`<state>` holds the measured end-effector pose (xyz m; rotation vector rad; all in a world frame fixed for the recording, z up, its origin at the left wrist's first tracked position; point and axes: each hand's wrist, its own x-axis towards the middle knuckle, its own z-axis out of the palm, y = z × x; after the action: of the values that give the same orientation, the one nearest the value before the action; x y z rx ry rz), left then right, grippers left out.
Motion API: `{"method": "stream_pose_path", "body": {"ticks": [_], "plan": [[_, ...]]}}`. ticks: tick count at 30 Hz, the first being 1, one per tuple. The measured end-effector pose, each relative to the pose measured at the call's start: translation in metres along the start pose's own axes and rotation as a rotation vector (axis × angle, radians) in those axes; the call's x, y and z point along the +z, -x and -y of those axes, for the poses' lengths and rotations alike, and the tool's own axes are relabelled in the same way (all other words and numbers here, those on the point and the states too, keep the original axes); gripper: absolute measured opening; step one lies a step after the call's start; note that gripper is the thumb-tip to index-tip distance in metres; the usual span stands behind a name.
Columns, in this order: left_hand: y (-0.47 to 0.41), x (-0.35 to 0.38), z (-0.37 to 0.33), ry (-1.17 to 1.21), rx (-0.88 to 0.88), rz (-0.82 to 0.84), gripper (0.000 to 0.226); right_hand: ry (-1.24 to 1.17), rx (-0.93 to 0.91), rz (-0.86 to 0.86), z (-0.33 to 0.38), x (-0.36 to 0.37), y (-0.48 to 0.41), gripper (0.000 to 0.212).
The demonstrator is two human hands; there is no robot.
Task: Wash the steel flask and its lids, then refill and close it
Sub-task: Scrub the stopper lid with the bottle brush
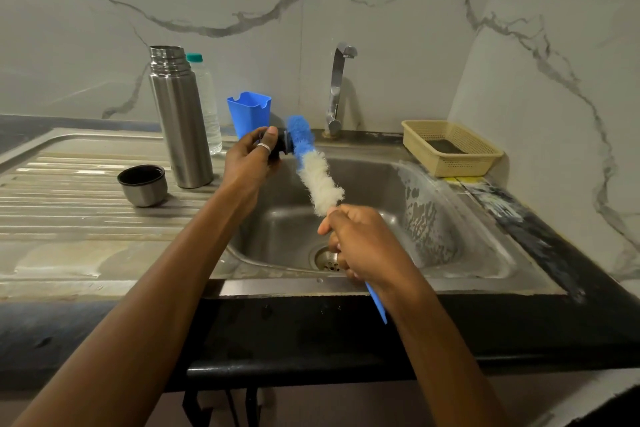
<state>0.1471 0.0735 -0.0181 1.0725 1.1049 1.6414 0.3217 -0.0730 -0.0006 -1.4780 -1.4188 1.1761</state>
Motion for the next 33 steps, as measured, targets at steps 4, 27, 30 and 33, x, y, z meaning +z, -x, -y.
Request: {"method": "stream_pose_path", "body": {"ticks": [4, 27, 30, 33], "plan": [[0.0, 0.002, -0.002, -0.039, 0.033, -0.034, 0.022, 0.054, -0.034, 0.013, -0.003, -0.002, 0.004, 0.029], [0.001, 0.001, 0.003, -0.547, 0.22, -0.01, 0.066, 0.272, -0.212, -0.167, -0.019, -0.018, 0.009, 0.035], [0.0, 0.0, 0.003, -0.657, 0.355, -0.002, 0.066, 0.395, -0.283, -0.19, -0.024, -0.013, 0.01, 0.036], [0.0, -0.003, 0.005, -0.731, 0.456, 0.005, 0.082, 0.544, -0.337, -0.204, -0.024, -0.01, 0.009, 0.035]]}}
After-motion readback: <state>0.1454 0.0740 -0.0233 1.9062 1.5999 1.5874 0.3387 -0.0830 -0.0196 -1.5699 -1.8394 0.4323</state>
